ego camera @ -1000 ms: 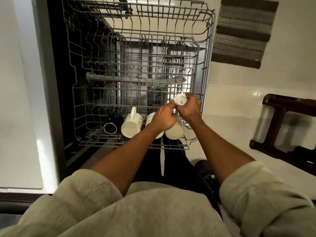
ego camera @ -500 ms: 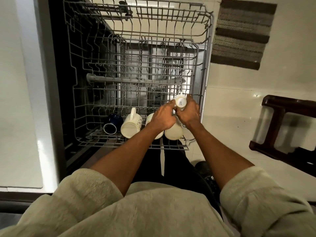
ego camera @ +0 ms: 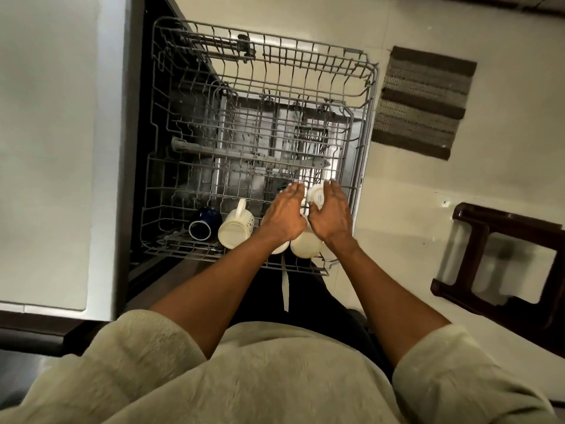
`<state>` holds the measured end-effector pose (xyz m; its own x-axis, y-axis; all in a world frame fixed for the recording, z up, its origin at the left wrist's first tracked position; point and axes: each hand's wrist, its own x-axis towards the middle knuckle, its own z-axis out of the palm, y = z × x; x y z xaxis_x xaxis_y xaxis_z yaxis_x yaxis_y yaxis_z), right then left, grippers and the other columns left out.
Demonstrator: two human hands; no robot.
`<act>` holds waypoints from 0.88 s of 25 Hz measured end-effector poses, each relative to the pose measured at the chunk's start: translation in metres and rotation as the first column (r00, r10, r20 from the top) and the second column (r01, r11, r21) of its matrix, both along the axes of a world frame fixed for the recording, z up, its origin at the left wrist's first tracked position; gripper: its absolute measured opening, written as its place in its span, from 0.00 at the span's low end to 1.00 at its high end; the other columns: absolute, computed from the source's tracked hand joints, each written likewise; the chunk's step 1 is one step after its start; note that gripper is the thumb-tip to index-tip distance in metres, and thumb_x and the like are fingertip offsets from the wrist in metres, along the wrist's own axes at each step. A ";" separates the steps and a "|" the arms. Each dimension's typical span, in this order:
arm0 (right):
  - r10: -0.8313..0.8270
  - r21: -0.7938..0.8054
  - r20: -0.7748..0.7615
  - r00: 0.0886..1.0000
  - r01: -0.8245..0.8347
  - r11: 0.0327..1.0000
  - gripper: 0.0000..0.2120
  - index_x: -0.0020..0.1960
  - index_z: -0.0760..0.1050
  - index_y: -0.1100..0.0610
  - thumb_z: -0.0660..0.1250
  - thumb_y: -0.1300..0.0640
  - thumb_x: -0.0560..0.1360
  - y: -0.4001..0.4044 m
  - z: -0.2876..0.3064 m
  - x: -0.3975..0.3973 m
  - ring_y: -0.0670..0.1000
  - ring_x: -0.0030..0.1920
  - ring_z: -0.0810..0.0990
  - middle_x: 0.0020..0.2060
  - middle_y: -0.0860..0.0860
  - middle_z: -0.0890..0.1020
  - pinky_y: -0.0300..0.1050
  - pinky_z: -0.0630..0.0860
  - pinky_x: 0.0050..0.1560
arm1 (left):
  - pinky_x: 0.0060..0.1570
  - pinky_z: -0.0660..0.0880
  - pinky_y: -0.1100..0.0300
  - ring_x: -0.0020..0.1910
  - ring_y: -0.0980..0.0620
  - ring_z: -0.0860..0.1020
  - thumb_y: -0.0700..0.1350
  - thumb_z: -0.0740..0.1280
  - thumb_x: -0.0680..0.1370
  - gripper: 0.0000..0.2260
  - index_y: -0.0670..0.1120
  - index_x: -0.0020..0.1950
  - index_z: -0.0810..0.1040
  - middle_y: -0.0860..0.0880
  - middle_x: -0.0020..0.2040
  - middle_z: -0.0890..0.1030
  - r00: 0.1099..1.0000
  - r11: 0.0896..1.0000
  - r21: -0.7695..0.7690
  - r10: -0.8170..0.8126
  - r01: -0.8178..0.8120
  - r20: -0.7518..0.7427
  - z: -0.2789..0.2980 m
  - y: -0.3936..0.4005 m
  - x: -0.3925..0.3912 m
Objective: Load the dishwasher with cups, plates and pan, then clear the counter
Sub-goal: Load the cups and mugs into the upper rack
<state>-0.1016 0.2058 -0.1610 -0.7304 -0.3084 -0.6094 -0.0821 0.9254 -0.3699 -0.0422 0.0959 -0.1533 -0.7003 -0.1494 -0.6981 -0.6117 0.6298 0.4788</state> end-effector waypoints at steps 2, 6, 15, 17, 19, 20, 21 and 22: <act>0.116 -0.003 -0.054 0.992 -0.116 0.993 0.33 0.81 0.54 0.60 0.61 0.53 0.81 -0.005 0.017 0.003 0.56 0.80 0.53 0.81 0.57 0.55 0.48 0.50 0.79 | 0.79 0.48 0.51 0.81 0.47 0.47 0.33 0.62 0.74 0.40 0.44 0.82 0.45 0.45 0.82 0.46 0.998 0.998 -0.054 -0.015 0.012 -0.068 0.014 -0.006 0.006; 0.335 -0.051 -0.179 0.925 -0.348 0.936 0.30 0.81 0.53 0.62 0.57 0.55 0.82 -0.026 0.058 0.012 0.55 0.81 0.51 0.81 0.59 0.54 0.46 0.45 0.79 | 0.79 0.48 0.50 0.81 0.48 0.44 0.36 0.63 0.76 0.39 0.43 0.82 0.44 0.45 0.82 0.43 0.986 0.989 -0.139 0.020 -0.044 -0.167 0.051 -0.025 0.026; 0.668 -0.088 -0.400 0.627 -0.752 0.653 0.32 0.82 0.47 0.61 0.54 0.52 0.83 -0.101 0.136 0.065 0.55 0.81 0.45 0.81 0.58 0.46 0.52 0.45 0.81 | 0.79 0.47 0.52 0.81 0.51 0.44 0.37 0.61 0.78 0.35 0.42 0.81 0.46 0.45 0.82 0.46 0.852 0.844 -0.302 0.293 -0.444 -0.433 0.141 -0.071 0.118; 0.691 -0.098 -0.456 0.560 -0.804 0.586 0.32 0.82 0.46 0.61 0.54 0.52 0.83 -0.120 0.151 0.079 0.54 0.81 0.44 0.81 0.58 0.45 0.52 0.46 0.81 | 0.79 0.48 0.52 0.81 0.50 0.46 0.40 0.59 0.79 0.32 0.41 0.81 0.48 0.44 0.82 0.48 0.809 0.794 -0.327 0.317 -0.512 -0.496 0.155 -0.075 0.138; 0.700 -0.129 -0.518 0.492 -0.854 0.504 0.32 0.82 0.48 0.62 0.55 0.54 0.82 -0.137 0.170 0.100 0.55 0.81 0.45 0.81 0.59 0.47 0.52 0.46 0.81 | 0.79 0.47 0.53 0.81 0.48 0.48 0.42 0.55 0.78 0.31 0.40 0.80 0.50 0.42 0.81 0.50 0.757 0.745 -0.325 0.350 -0.582 -0.551 0.172 -0.079 0.161; 0.702 -0.145 -0.548 0.455 -0.878 0.456 0.31 0.81 0.49 0.63 0.55 0.54 0.83 -0.144 0.180 0.112 0.55 0.81 0.46 0.81 0.59 0.50 0.52 0.46 0.81 | 0.79 0.46 0.54 0.80 0.48 0.48 0.42 0.54 0.78 0.31 0.40 0.80 0.51 0.43 0.81 0.50 0.726 0.718 -0.315 0.373 -0.620 -0.578 0.182 -0.082 0.173; 0.704 -0.158 -0.573 0.419 -0.900 0.407 0.30 0.81 0.51 0.63 0.55 0.55 0.83 -0.152 0.188 0.125 0.56 0.81 0.48 0.81 0.60 0.52 0.52 0.45 0.81 | 0.79 0.46 0.54 0.80 0.48 0.48 0.42 0.55 0.78 0.30 0.40 0.80 0.51 0.43 0.81 0.50 0.697 0.690 -0.308 0.393 -0.655 -0.599 0.188 -0.084 0.187; 0.707 -0.167 -0.592 0.388 -0.917 0.363 0.30 0.81 0.51 0.63 0.55 0.55 0.83 -0.160 0.195 0.139 0.55 0.81 0.48 0.81 0.60 0.52 0.50 0.42 0.81 | 0.79 0.46 0.54 0.81 0.48 0.48 0.41 0.56 0.79 0.30 0.40 0.80 0.51 0.43 0.81 0.50 0.668 0.661 -0.303 0.408 -0.687 -0.622 0.195 -0.087 0.203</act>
<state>0.0372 0.0462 0.0345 -0.0590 -0.9983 0.0030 -0.9159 0.0529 -0.3980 0.1608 0.0084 0.0421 -0.5655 -0.8245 -0.0228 -0.7036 0.4678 0.5350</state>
